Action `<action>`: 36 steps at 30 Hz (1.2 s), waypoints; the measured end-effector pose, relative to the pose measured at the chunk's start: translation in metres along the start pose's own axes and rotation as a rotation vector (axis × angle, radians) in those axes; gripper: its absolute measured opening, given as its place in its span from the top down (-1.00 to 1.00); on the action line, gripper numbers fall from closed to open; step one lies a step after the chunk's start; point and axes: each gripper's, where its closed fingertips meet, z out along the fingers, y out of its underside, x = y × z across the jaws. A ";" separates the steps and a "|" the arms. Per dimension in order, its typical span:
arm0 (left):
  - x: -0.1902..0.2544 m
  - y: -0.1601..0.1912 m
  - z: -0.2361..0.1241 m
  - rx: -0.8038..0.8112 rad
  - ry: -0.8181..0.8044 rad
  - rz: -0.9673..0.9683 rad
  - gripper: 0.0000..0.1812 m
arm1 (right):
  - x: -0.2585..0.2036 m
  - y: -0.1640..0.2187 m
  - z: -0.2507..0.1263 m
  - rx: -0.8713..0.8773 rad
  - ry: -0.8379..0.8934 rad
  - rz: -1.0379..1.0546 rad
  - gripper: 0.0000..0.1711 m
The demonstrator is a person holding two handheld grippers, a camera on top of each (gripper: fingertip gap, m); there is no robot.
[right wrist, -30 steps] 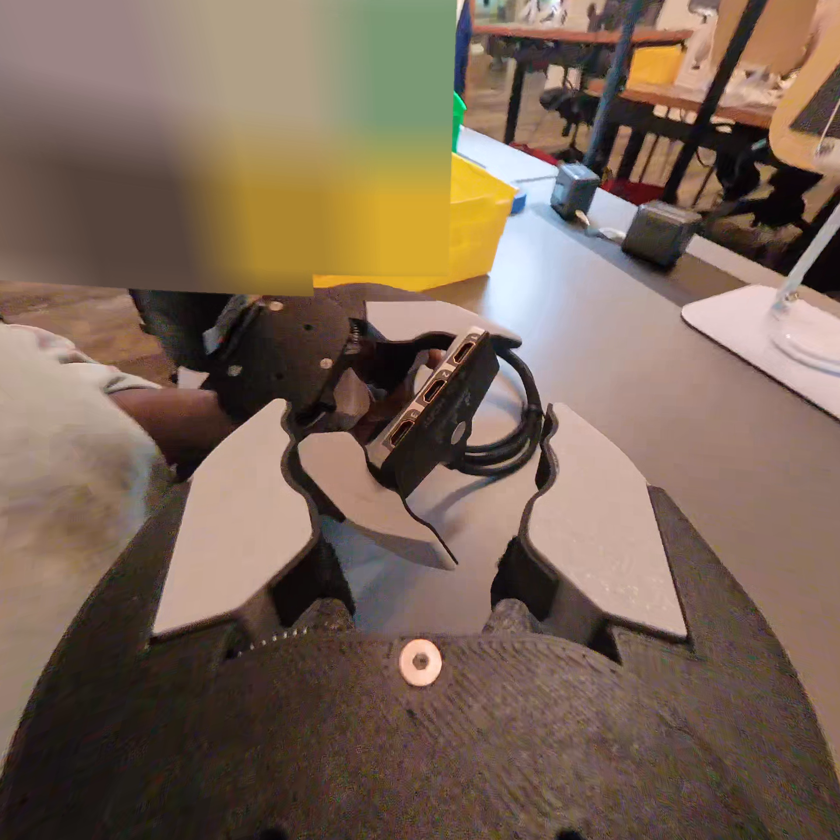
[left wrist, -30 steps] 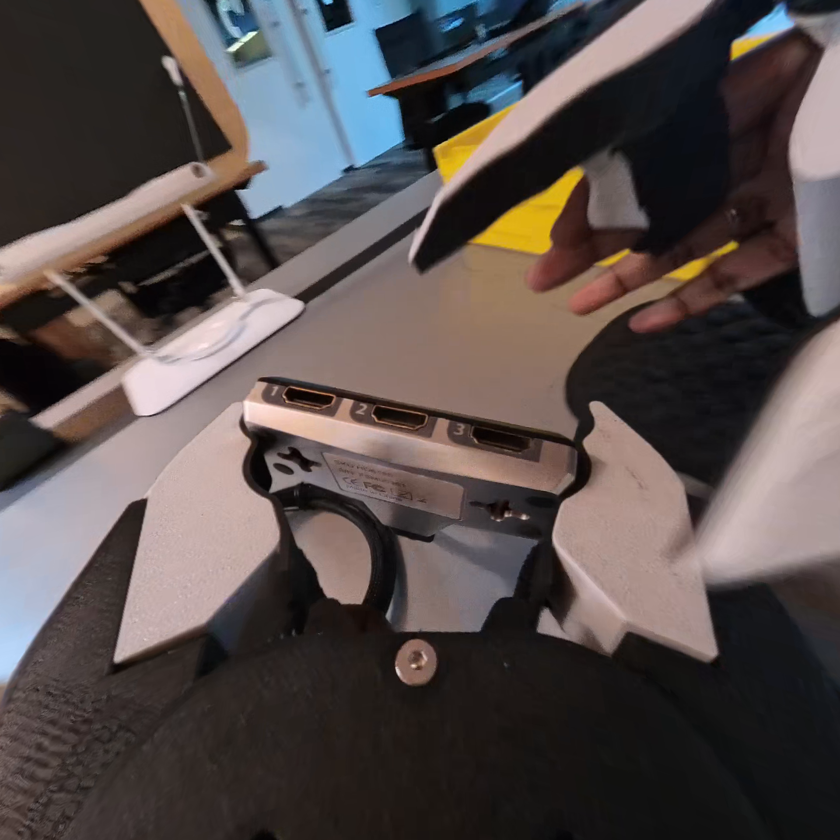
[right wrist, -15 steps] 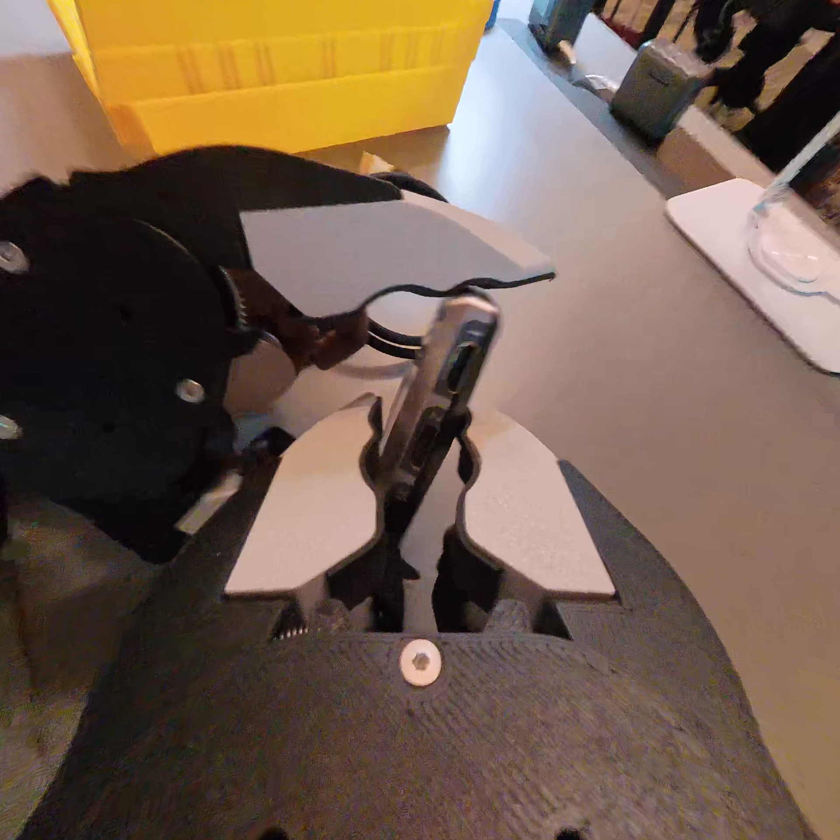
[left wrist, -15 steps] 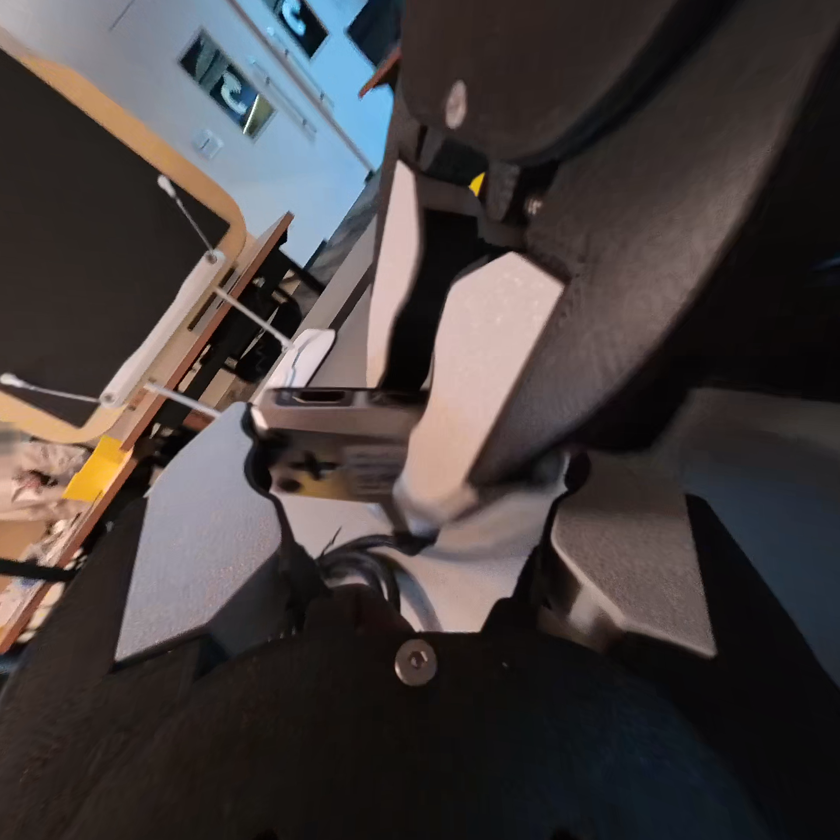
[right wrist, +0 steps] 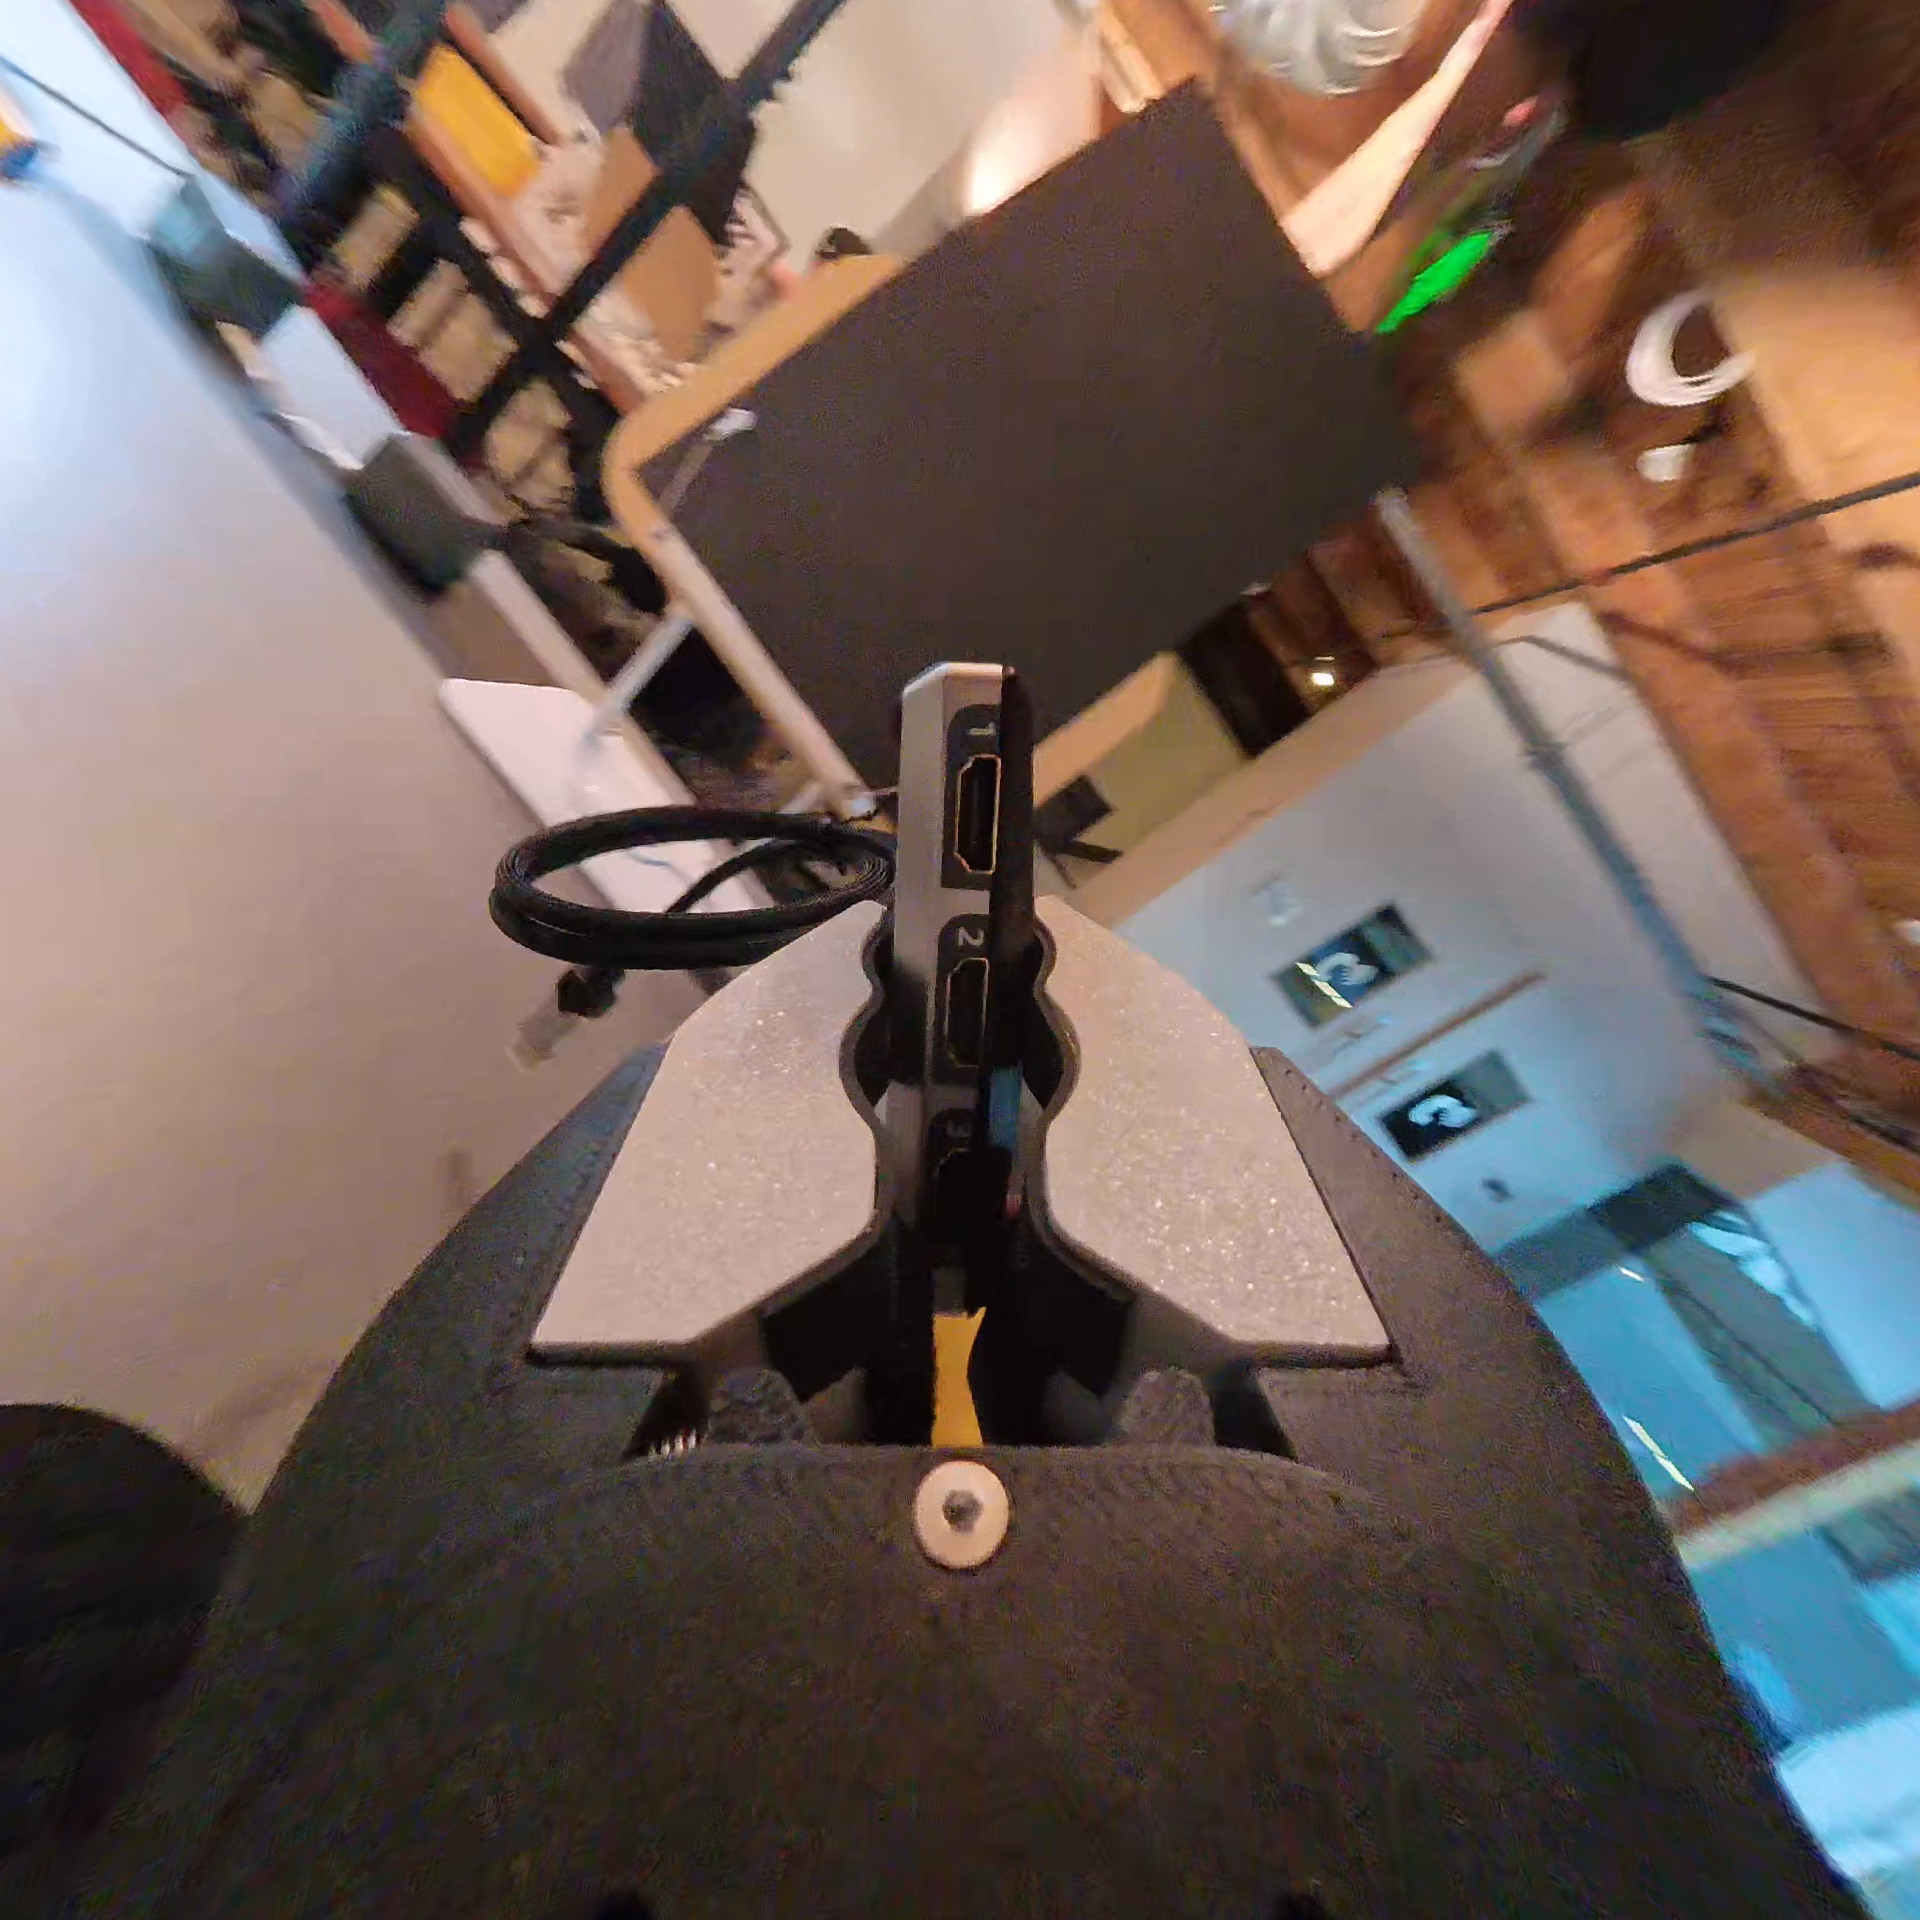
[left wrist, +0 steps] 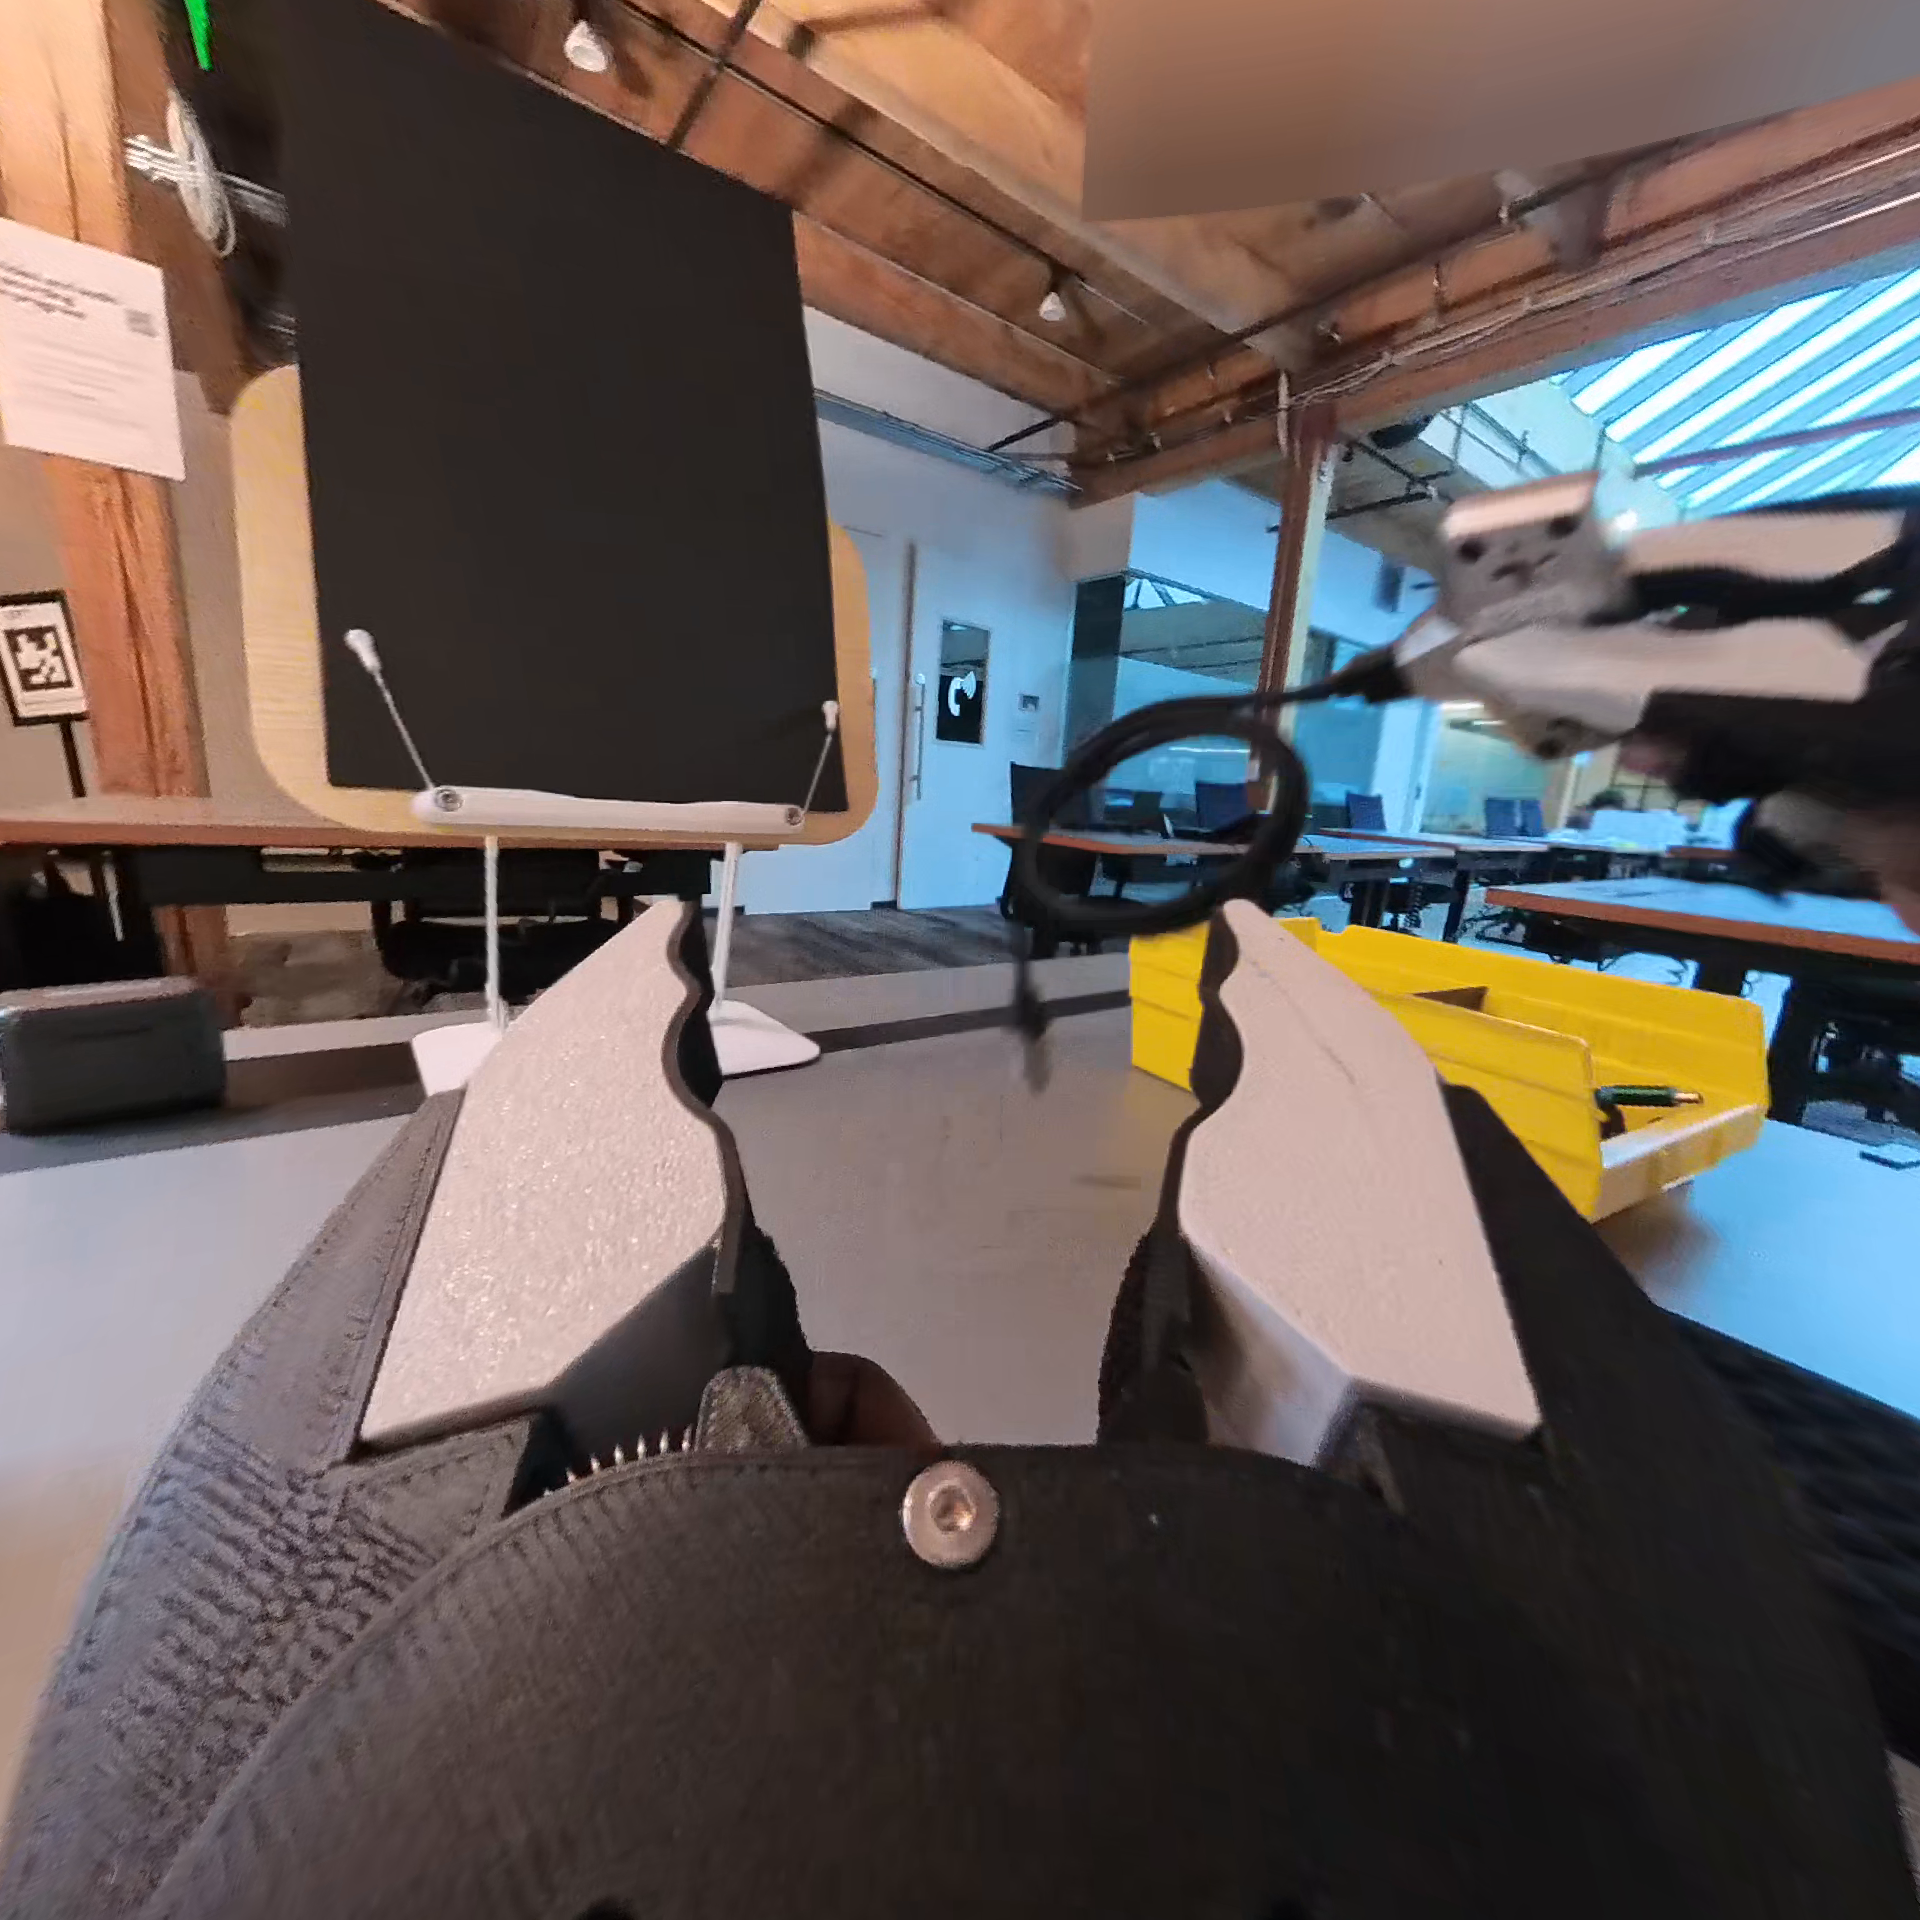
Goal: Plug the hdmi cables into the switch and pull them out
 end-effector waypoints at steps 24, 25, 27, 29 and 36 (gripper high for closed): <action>0.008 0.013 0.003 -0.066 0.033 0.019 0.10 | 0.107 0.168 -0.015 -0.490 0.111 0.271 0.74; 0.008 0.013 0.003 -0.067 0.035 0.017 0.10 | 0.105 0.173 -0.011 -0.514 0.076 0.277 0.74; 0.009 0.014 0.004 -0.072 0.038 0.016 0.10 | 0.102 0.184 -0.001 -0.574 0.008 0.263 0.74; 0.009 0.014 0.003 -0.073 0.039 0.019 0.10 | 0.097 0.197 0.009 -0.644 -0.070 0.190 0.74; 0.009 0.013 0.003 -0.075 0.037 0.020 0.11 | 0.055 0.265 0.026 -0.945 -0.397 -0.010 0.74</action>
